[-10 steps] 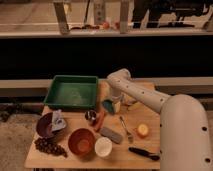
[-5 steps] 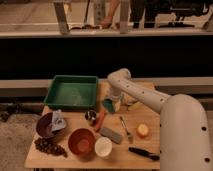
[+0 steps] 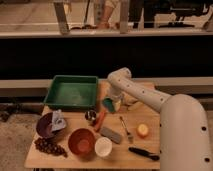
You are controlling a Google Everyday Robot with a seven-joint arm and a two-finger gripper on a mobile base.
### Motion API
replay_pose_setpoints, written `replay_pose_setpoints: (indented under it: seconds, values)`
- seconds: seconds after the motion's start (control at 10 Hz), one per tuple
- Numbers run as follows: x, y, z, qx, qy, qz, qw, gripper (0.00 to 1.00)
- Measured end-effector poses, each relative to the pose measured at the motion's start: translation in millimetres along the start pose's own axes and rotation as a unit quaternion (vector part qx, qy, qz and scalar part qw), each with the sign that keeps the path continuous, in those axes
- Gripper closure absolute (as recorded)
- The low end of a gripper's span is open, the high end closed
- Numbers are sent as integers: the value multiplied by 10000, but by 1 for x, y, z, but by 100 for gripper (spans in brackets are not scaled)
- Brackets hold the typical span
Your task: Wipe table surface with sponge
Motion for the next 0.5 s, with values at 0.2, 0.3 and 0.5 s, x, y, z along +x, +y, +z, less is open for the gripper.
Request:
replay_pose_setpoints:
  seconds: [0.2,0.3,0.5]
  values:
    - [2,8,0,-62,71,282,9996,100]
    - [5,15,0,-94,109,393,9991,100]
    - [15,30,-4,-92,202,661,9976,100]
